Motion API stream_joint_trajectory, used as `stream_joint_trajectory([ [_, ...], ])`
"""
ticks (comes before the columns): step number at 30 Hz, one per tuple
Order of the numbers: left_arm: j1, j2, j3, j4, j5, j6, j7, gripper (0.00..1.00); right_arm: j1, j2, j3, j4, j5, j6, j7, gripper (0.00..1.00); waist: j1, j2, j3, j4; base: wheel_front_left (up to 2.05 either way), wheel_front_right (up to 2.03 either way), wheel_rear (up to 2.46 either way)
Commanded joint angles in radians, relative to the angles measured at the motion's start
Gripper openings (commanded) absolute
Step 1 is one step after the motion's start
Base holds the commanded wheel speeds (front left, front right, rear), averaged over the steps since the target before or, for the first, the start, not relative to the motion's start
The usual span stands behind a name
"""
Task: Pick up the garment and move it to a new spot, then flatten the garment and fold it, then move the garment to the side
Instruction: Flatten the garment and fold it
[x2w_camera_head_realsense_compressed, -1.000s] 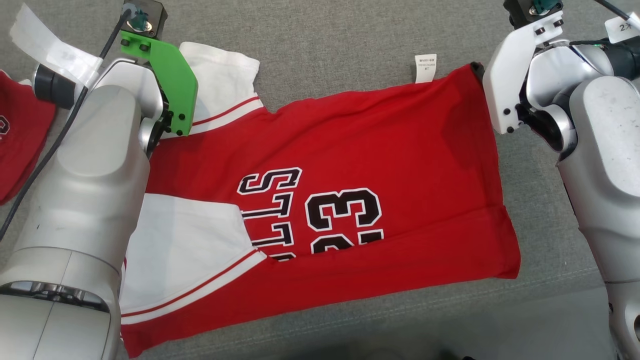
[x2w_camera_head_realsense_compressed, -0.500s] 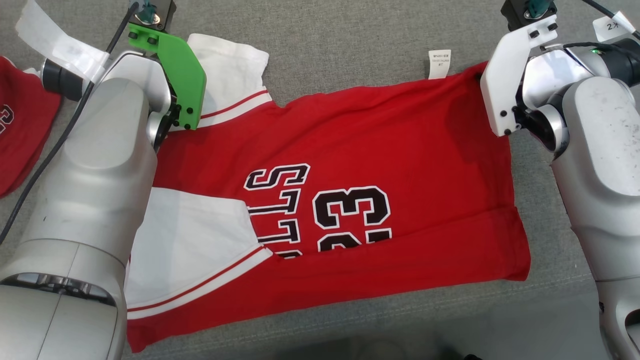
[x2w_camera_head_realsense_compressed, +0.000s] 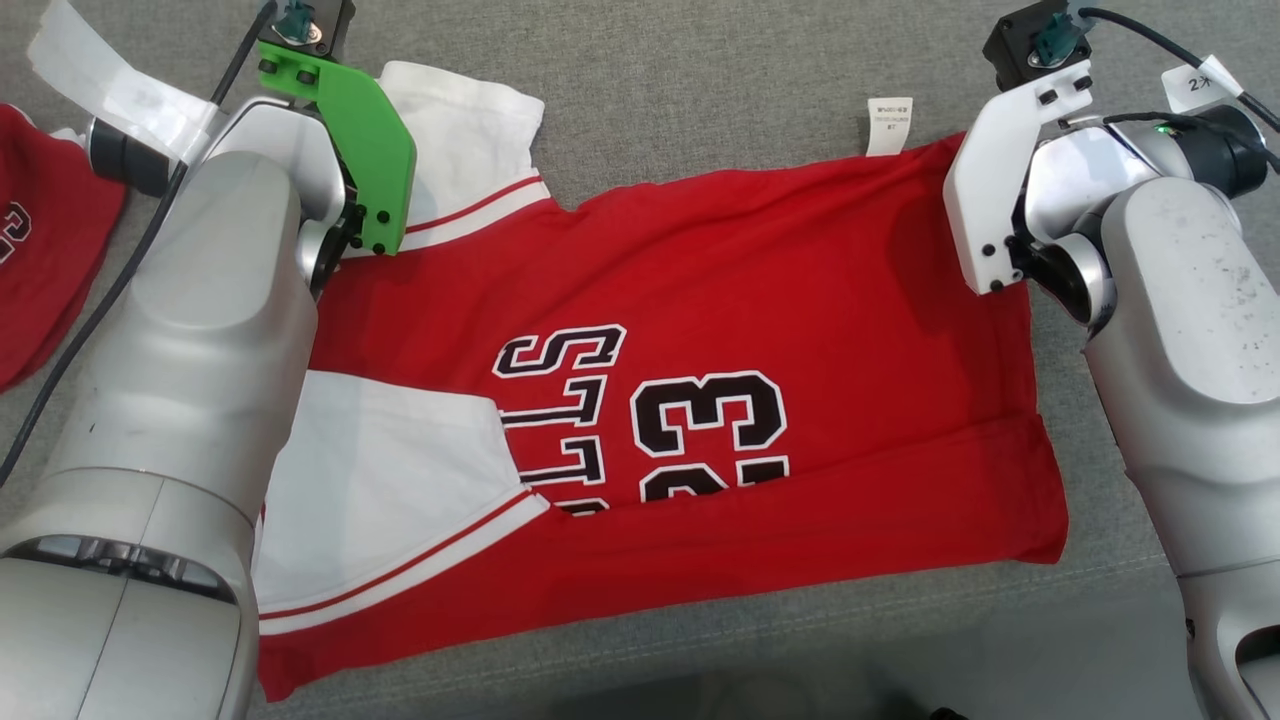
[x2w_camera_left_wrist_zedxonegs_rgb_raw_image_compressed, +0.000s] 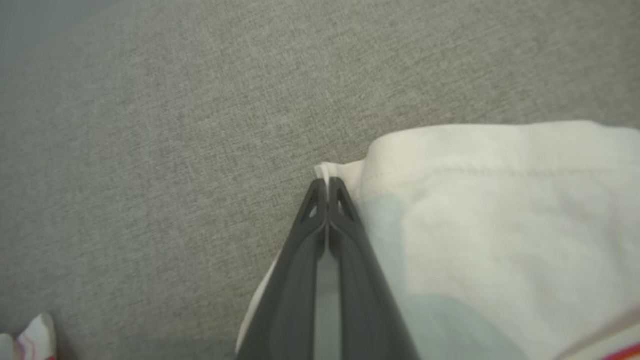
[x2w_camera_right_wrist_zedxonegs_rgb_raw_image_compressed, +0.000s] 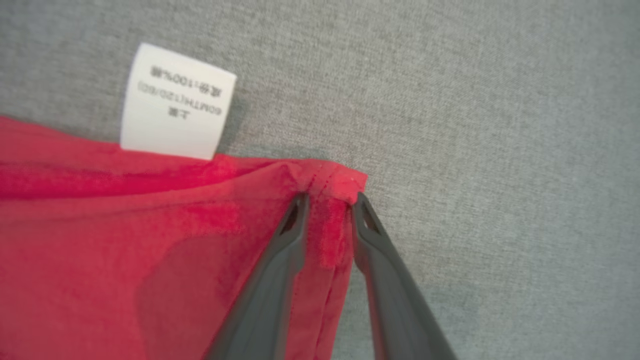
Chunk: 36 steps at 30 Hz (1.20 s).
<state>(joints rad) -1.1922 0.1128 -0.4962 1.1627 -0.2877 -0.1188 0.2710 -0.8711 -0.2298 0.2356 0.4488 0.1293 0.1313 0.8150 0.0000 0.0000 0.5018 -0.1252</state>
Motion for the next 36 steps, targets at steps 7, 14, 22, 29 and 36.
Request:
stream_joint_trajectory([
  [7, 0.027, -0.011, -0.008, 0.033, -0.013, 0.002, -0.033, 0.00, -0.001, -0.002, 0.014, 0.031, 0.009, -0.001, -0.043, 0.00, 0.0000, 0.0000, -0.011, 0.005, 0.00, 0.00, 0.00],
  [14, 0.039, -0.018, 0.066, -0.018, -0.080, 0.063, -0.220, 0.00, 0.038, -0.034, -0.016, -0.008, 0.044, -0.001, -0.089, 0.00, 0.0000, 0.0000, -0.044, 0.034, 0.00, 0.00, 0.00],
  [22, 0.122, -0.004, 0.123, -0.083, -0.130, 0.098, -0.446, 0.00, 0.155, -0.089, -0.053, -0.109, 0.095, -0.001, -0.122, 0.00, 0.0000, 0.0000, -0.122, 0.067, 0.00, 0.00, 0.00],
  [29, 0.235, 0.009, 0.136, -0.201, -0.141, 0.112, -0.522, 0.00, 0.254, -0.118, -0.042, -0.187, 0.134, -0.001, -0.159, 0.00, 0.0000, 0.0000, -0.190, 0.086, 0.00, 0.00, 0.00],
  [36, 0.465, 0.032, 0.171, -0.448, -0.153, 0.153, -0.536, 0.00, 0.338, -0.173, 0.025, -0.221, 0.184, -0.001, -0.201, 0.00, 0.0000, 0.0000, -0.258, 0.108, 0.00, 0.00, 0.00],
])
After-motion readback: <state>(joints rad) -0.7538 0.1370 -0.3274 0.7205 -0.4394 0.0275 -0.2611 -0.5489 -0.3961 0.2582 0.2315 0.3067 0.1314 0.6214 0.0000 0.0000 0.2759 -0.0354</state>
